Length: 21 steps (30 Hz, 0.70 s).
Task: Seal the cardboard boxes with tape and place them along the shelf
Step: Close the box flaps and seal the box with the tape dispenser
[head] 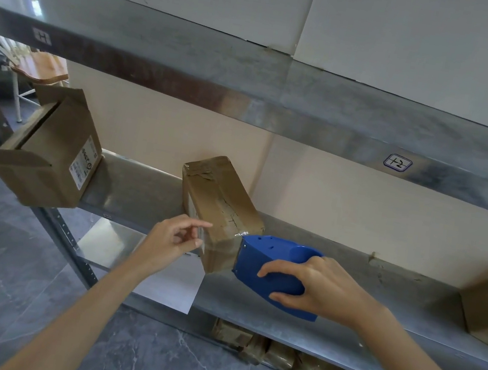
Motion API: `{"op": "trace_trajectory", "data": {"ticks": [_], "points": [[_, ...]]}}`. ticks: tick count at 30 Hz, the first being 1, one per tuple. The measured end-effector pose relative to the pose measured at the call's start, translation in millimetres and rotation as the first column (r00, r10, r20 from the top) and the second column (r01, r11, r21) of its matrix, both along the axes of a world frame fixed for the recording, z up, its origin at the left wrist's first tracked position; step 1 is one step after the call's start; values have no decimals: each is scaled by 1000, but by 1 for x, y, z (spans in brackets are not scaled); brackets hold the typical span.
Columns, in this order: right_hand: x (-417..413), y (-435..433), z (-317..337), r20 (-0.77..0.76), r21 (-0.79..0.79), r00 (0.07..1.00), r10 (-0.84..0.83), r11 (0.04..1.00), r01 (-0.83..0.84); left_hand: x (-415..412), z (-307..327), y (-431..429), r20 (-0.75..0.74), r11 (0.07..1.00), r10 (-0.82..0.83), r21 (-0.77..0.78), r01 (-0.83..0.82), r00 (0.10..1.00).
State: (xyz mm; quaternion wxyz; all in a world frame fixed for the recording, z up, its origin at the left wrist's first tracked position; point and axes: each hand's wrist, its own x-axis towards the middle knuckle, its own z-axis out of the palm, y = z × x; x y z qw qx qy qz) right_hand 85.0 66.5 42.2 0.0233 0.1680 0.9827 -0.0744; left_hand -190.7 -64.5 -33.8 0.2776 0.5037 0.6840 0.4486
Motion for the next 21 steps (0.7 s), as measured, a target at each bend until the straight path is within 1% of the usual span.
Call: {"op": "trace_trajectory", "data": {"ticks": [5, 8, 12, 16, 19, 21], "points": [[-5, 1, -4, 22, -16, 1000, -14, 1000, 14, 3, -9, 7, -81, 997, 73, 46, -69, 994], [-6, 2, -6, 21, -15, 999, -30, 999, 30, 11, -16, 10, -129, 984, 128, 139, -110, 983], [-7, 5, -9, 32, -6, 998, -48, 999, 48, 14, -24, 16, -153, 962, 176, 238, -137, 972], [-8, 8, -11, 21, -2, 998, -61, 998, 61, 16, -33, 19, -238, 955, 181, 276, -112, 954], [-8, 9, -12, 31, 4, 998, -52, 999, 52, 10, -38, 20, -337, 944, 245, 297, -144, 909], [-9, 10, -14, 34, 11, 998, -48, 999, 48, 7, -39, 24, -358, 943, 239, 306, -128, 903]]}}
